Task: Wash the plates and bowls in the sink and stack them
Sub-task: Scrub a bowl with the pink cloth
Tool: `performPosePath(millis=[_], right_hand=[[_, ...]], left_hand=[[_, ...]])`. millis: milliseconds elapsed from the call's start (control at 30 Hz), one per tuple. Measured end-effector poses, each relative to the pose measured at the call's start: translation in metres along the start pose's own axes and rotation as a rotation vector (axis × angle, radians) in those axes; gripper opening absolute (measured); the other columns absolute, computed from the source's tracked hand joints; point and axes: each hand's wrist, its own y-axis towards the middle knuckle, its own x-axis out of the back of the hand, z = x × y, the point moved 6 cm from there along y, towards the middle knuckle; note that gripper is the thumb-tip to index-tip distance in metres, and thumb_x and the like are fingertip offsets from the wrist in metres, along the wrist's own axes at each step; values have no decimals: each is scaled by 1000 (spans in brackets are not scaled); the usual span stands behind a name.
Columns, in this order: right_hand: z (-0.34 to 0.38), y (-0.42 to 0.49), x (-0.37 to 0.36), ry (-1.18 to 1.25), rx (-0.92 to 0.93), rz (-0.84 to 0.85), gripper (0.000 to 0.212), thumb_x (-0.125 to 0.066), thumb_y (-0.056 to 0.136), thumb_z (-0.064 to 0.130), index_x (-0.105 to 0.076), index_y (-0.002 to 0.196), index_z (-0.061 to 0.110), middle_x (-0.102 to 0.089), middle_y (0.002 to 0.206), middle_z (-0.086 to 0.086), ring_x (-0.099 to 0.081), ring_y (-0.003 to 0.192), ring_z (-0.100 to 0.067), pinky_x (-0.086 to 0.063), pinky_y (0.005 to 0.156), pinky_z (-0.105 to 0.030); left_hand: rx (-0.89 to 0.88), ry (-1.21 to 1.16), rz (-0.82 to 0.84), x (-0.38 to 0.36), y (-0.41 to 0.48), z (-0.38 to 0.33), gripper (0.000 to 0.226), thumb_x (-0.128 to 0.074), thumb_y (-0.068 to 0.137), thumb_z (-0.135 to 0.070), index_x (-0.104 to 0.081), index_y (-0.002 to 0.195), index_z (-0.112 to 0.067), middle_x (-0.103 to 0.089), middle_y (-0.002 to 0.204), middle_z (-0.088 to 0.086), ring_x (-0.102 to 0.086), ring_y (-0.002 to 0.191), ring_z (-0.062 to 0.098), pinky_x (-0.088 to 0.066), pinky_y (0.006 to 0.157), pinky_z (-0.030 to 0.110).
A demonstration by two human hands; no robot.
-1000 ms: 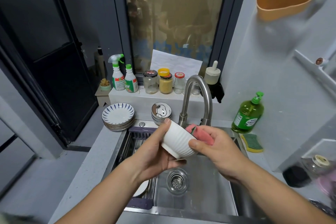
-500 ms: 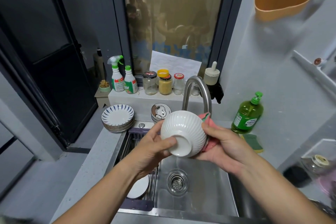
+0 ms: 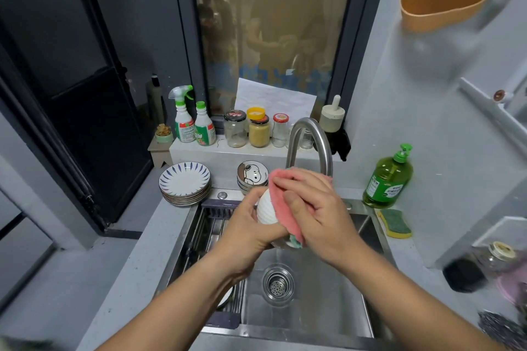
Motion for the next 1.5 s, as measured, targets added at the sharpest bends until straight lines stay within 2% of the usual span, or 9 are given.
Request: performPosePath(millis=[133, 300, 567, 633, 733, 833, 1000, 1200, 1500], right_hand=[[-18, -1, 0, 378, -336, 56, 22, -55, 101, 13, -71, 113, 23, -63, 128, 5, -60, 107, 11, -47, 85, -8], [-40, -20, -4, 702, -564, 78, 36, -60, 94, 39, -67, 125, 22, -71, 120, -1, -69, 108, -19, -56, 78, -25], [-49, 0, 32, 439, -496, -234, 21, -79, 83, 21, -68, 101, 25, -75, 94, 7, -70, 84, -1, -53, 66, -15], [-54, 6, 43, 349, -480, -270, 12, -73, 89, 35, -69, 97, 27, -74, 94, 4, -70, 82, -11, -56, 70, -29], [-62, 13, 53, 109, -482, -160, 19, -54, 96, 36, -68, 107, 32, -73, 106, 6, -67, 99, -19, -55, 88, -39], [-57, 19, 56, -100, -474, 11, 36, -52, 98, 13, -56, 130, 28, -67, 113, 12, -62, 108, -6, -48, 87, -16], [-31, 11, 37, 50, -404, 162, 62, -59, 86, 27, -40, 144, 37, -59, 135, 7, -55, 127, -9, -43, 110, -35], [-13, 10, 34, 96, -198, 158, 40, -74, 84, 3, -70, 113, 31, -69, 114, 17, -63, 110, -1, -47, 98, -18], [-12, 10, 20, 312, -178, 112, 18, -71, 88, 21, -75, 103, 30, -70, 110, 10, -61, 113, -2, -44, 96, -13]], left_hand=[[33, -35, -21, 6, -1, 0, 64, -89, 60, -3, -60, 116, -13, -74, 99, 13, -72, 80, 24, -59, 56, 34], [58, -70, -22, 11, -2, -7, 57, -82, 66, -2, -59, 117, -12, -73, 101, 14, -74, 80, 26, -57, 52, 34], [102, -78, 38, 12, -3, -10, 73, -89, 51, -17, -59, 117, -15, -74, 97, 7, -73, 81, 20, -57, 55, 34], [114, -73, 32, 11, -3, -9, 74, -89, 51, -18, -59, 118, -15, -74, 97, 6, -73, 80, 20, -57, 55, 34], [105, -81, 17, 14, -2, -12, 74, -89, 50, -18, -59, 118, -16, -75, 95, 5, -73, 79, 20, -57, 55, 34], [86, -66, 21, 13, 1, -18, 65, -88, 57, -12, -59, 116, -17, -75, 92, 3, -73, 78, 18, -57, 55, 33], [90, -39, -17, 8, 5, -15, 64, -89, 58, -12, -59, 115, -16, -76, 93, 5, -74, 80, 21, -61, 61, 39], [97, -33, -68, 15, 4, -9, 55, -83, 64, -9, -59, 113, -16, -75, 92, 5, -73, 77, 19, -58, 55, 34], [164, -81, 33, 0, -1, 1, 53, -80, 66, -5, -58, 114, -14, -72, 95, 8, -70, 77, 20, -56, 54, 31]])
